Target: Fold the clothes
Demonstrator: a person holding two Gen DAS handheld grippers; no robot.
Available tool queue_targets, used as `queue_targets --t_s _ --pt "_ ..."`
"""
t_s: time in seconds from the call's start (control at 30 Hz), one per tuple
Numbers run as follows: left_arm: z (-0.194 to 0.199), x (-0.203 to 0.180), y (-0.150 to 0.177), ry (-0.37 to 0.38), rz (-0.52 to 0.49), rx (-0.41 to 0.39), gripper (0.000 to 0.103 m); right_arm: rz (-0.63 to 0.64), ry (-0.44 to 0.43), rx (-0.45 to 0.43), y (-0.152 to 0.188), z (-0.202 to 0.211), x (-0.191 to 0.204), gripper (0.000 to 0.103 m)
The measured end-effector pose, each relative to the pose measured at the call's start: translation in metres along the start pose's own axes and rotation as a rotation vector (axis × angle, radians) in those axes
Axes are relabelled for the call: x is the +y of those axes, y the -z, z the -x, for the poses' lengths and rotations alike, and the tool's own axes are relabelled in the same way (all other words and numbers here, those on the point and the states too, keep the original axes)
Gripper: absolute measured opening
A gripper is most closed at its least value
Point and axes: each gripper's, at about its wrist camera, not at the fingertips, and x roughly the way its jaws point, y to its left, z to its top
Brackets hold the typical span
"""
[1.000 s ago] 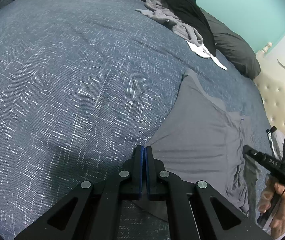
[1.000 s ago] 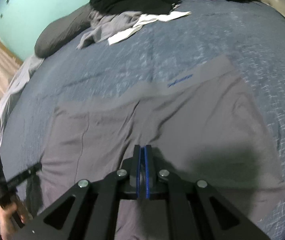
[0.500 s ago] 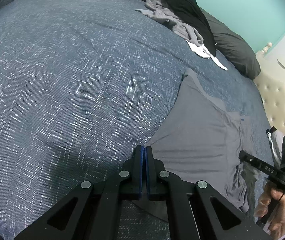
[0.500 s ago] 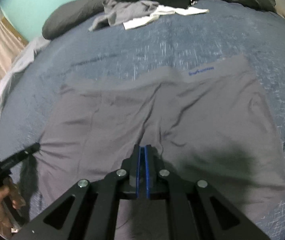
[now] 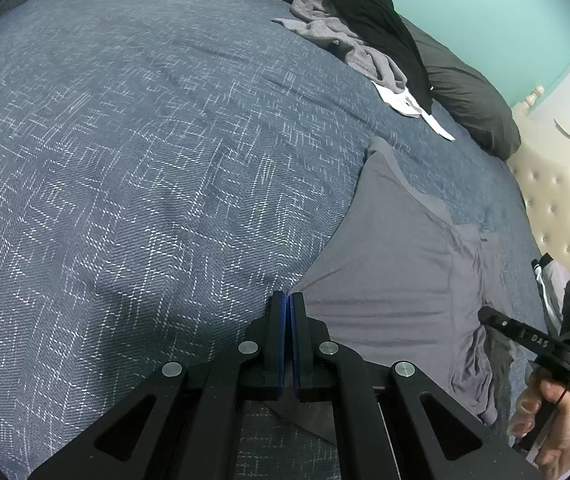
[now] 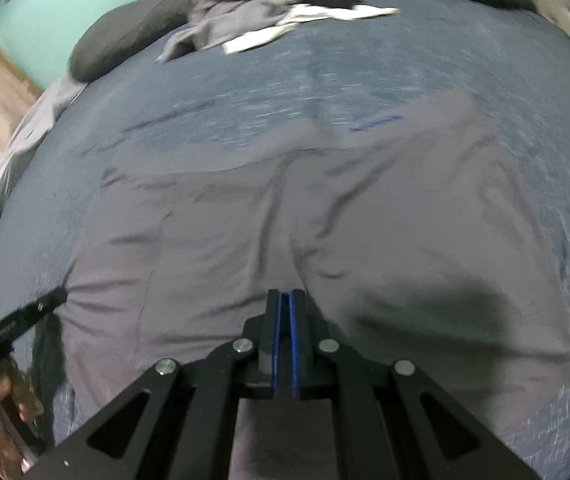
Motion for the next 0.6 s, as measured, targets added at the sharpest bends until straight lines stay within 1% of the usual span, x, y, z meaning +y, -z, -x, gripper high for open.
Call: queue_targets --t_s 0.03,0.13,0.27,0.37,0.43,0.47,0.5,0.53,0.6 --pt "0.000 0.000 0.000 0.000 0.000 0.000 0.002 -0.012 -0.007 -0.011 -0.001 0.002 -0.002 0.003" --pt "0.000 0.000 0.000 0.001 0.001 0.000 0.002 0.018 -0.038 -0.019 -0.002 0.002 0.010 0.003" --pt "0.000 0.000 0.001 0.002 0.003 0.001 0.002 0.043 -0.021 0.012 0.002 -0.004 0.016 0.003" --pt "0.001 -0.001 0.001 0.001 0.003 0.001 0.002 0.005 0.003 -0.028 0.003 0.008 0.009 0.003" --pt "0.001 -0.001 0.001 0.000 0.003 0.000 0.002 -0.013 -0.035 -0.046 0.005 0.016 0.007 0.004" --pt "0.001 -0.001 0.001 0.001 0.003 0.000 0.002 -0.008 -0.057 -0.041 0.007 0.017 0.010 0.004" --pt "0.001 -0.001 0.001 0.000 0.004 0.001 0.002 0.012 -0.057 -0.029 0.009 0.016 0.014 0.003" --pt "0.001 -0.001 0.001 0.001 0.006 0.000 0.002 0.033 -0.043 -0.012 0.013 0.013 0.017 0.003" --pt "0.001 -0.001 0.001 0.002 0.007 0.000 0.002 0.013 -0.013 0.002 0.017 0.009 0.013 0.003"
